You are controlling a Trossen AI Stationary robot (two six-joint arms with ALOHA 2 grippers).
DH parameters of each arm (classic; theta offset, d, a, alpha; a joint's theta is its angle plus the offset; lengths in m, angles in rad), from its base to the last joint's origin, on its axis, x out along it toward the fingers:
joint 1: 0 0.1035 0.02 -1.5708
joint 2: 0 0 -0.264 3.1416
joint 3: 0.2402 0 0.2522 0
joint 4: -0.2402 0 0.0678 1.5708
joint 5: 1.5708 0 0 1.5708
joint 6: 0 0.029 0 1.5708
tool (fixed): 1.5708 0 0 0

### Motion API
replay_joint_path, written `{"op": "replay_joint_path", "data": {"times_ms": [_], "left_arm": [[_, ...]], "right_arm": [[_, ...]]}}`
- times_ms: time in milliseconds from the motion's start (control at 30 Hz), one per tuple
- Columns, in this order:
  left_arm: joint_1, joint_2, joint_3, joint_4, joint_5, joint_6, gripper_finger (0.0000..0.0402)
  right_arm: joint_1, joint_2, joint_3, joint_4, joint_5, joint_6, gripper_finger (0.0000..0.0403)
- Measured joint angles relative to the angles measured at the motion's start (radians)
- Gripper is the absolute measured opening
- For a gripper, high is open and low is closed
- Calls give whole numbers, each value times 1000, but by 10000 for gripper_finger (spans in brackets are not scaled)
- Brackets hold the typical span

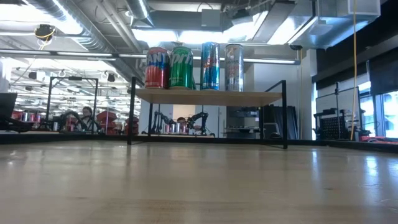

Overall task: Place canned beverage on shelf
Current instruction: Put the white-yellow soda can on the shelf aligned with the other white-yellow soda can

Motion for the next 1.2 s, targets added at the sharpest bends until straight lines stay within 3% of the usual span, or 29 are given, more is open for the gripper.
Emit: {"op": "replay_joint_path", "data": {"times_ms": [267, 667, 733, 1000, 1200], "left_arm": [[0, 0, -9, 22, -78, 0, 379], [18, -5, -9, 21, -88, -26, 228], [37, -12, -8, 34, -78, -19, 226], [196, -39, 224, 13, -103, 257, 226], [355, -39, 408, 10, -112, 544, 226]], "right_arm": [[0, 0, 0, 0, 0, 0, 305], [0, 0, 0, 0, 10, -1, 305], [0, 0, 0, 0, 7, -7, 305], [1, 0, 0, 31, 78, 5, 307], [0, 13, 0, 139, 62, 3, 347]]}}
